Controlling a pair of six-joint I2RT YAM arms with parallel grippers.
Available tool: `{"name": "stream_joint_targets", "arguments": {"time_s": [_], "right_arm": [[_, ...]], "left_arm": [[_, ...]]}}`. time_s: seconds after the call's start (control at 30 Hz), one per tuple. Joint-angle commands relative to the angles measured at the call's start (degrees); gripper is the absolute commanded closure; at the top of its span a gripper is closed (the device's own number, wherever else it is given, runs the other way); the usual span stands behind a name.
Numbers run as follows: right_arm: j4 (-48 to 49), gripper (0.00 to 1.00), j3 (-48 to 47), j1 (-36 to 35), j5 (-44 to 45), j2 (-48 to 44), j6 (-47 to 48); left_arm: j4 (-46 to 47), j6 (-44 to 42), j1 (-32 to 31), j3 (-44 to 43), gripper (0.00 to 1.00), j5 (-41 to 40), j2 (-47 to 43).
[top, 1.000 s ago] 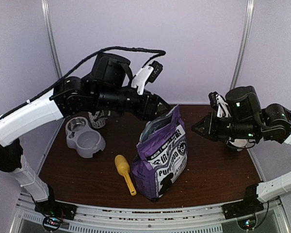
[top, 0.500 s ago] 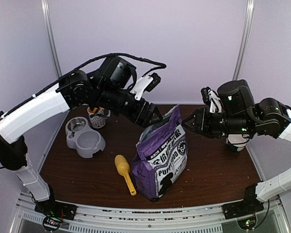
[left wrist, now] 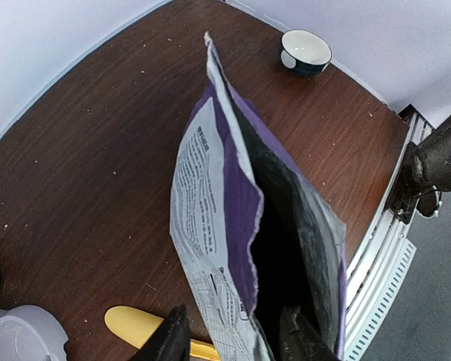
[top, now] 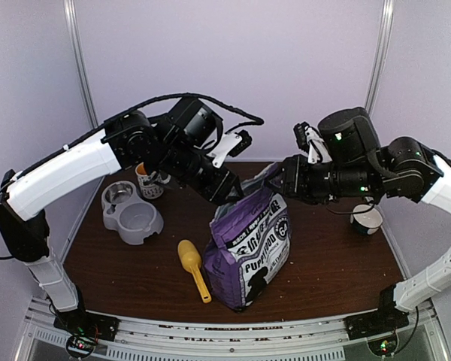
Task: Serve the pet food
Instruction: Open the seal of the pet food bag.
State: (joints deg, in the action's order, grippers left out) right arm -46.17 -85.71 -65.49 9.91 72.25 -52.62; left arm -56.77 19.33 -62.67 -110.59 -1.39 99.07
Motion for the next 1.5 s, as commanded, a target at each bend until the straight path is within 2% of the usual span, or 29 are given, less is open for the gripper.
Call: {"name": "stream_joint_targets", "arguments": {"time_s": [0.0,0.17,0.23,0.4,0.6,0.9,1.0,1.1,1.47], "right_arm": [[-3.0,0.62,-4.42,-0.72,2.89,2.74,1.74],[-8.84,0.61,-8.94,-0.74,6.97,7.47,0.14],[-11.15,0.6,-11.05,-0.73,7.62,9.2,-0.35],[-13.17,0.57,-14.01,-0.74,8.47,12.47,-0.67],[-13.51,0.56,-15.06,-0.61,8.52,15.23,-0.54],[-19.67,0.59,-12.39,-0.62,8.03,16.56,-1.58],[-20.82,0.59,-7.67,-0.62,8.36,13.77,-2.99],[-21.58,0.59,-4.99,0.0,9.99,11.53,-4.13],[-15.29,0.53,-11.16,1.77,8.07,14.05,-1.3]], "left_arm": [[0.09,-0.69,0.26,-1.26,0.63,0.58,0.07],[3.08,-0.53,0.18,0.81,0.92,4.51,-1.02],[6.74,0.41,0.18,3.18,1.0,5.64,-2.73],[14.69,2.72,0.09,7.53,1.0,9.86,-5.59],[17.89,3.49,-0.2,9.55,1.0,12.11,-6.21],[27.02,5.38,-1.63,15.05,1.0,9.86,-8.74],[27.58,5.23,-2.0,16.0,1.0,6.81,-9.34],[29.02,4.52,-2.17,16.59,1.0,7.72,-9.68],[30.31,3.52,-3.15,16.98,1.0,10.53,-9.49]]}}
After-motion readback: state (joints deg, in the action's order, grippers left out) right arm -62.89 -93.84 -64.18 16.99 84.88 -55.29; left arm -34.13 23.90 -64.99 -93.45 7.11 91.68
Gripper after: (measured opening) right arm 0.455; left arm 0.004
